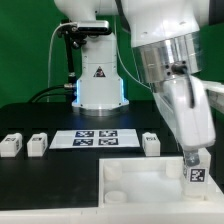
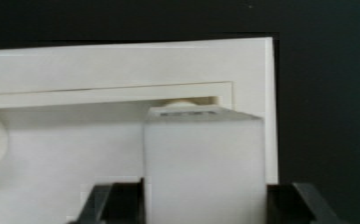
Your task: Assemble one leg
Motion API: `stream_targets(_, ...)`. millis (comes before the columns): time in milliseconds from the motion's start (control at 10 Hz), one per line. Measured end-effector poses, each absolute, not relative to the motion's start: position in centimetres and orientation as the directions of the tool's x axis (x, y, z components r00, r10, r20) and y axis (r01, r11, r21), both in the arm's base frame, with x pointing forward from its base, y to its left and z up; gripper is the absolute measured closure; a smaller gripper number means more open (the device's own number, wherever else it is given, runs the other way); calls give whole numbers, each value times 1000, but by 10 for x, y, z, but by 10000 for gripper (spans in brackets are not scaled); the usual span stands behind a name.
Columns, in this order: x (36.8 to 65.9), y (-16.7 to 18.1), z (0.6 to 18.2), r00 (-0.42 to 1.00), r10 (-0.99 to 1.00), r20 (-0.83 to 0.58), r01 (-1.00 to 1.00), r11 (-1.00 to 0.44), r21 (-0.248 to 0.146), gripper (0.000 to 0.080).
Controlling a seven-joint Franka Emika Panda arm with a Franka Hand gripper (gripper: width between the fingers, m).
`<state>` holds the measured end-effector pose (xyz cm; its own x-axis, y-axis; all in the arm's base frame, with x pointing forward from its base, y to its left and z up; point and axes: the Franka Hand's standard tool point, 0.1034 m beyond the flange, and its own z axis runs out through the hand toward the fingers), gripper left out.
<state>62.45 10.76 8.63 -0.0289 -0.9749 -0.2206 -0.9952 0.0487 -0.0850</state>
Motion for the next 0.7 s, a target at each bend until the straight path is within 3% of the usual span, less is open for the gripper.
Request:
stream_targets(100,624,108,86,-22,-975,-220,-995,42,-87,504)
stream_targets(200,624,108,86,-20,-975,-220,-995,40,-86,438)
stream_targets(300,624,108,85,-15,-976,-219,-996,35,-87,232)
stream_targets(400,624,109,85,45,-976,-213,-995,-25,-97,232)
stream_targets(500,621,117,85,172,-965,-198,-983,-155,-101,175)
stream_targets(700,618,120,84,437,-887,-151,-898,-420,-134,157)
